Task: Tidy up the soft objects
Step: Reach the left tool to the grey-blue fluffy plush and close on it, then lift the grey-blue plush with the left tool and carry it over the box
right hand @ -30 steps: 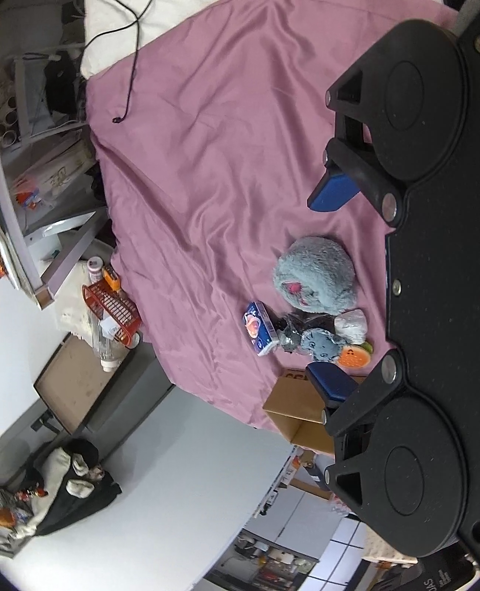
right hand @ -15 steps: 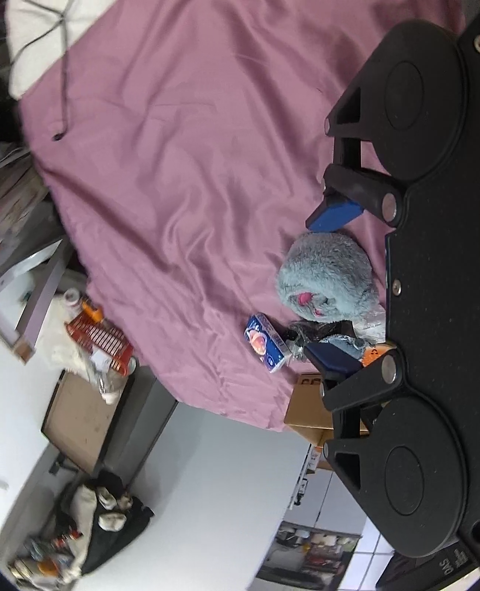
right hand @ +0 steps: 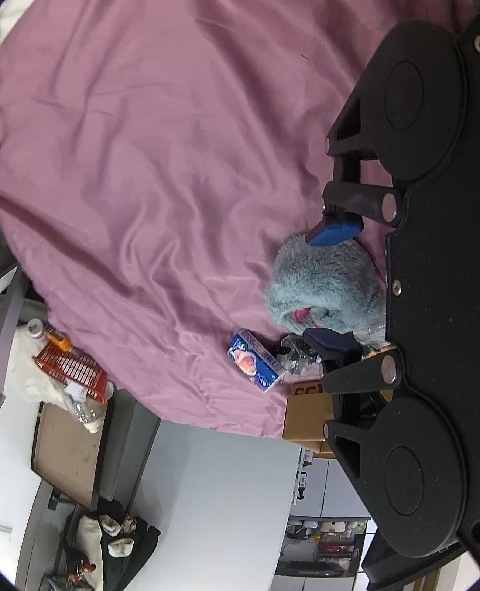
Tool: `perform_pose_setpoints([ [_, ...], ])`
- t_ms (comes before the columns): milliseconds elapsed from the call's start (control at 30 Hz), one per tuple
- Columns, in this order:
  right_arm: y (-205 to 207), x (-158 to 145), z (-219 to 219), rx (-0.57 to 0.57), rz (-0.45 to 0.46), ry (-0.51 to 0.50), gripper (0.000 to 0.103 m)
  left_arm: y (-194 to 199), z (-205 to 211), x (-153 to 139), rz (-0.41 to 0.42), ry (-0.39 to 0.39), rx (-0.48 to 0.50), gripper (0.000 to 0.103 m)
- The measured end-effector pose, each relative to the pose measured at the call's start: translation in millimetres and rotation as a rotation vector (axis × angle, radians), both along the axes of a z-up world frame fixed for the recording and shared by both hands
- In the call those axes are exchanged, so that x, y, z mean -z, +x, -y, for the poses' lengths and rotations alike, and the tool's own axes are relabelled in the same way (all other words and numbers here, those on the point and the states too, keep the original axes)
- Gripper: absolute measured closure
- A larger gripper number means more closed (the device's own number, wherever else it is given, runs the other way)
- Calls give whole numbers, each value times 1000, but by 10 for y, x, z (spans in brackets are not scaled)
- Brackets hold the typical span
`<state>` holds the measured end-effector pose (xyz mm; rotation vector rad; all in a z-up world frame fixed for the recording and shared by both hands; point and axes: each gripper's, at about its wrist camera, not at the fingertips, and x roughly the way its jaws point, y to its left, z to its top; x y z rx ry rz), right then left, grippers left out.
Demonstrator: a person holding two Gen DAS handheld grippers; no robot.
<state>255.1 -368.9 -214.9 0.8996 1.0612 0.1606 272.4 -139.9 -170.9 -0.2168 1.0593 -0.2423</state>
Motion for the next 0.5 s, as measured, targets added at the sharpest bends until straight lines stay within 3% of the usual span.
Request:
perform_pose_setpoints([
  [267, 166, 187, -64, -28, -73, -12, 55, 187, 35, 258, -103, -7, 25, 73],
  [400, 257, 198, -150, -34, -88, -31, 56, 205, 104, 252, -109, 27, 79, 73],
  [500, 279, 240, -221, -38, -106, -71, 63, 247, 60, 284, -144, 4, 43, 76],
])
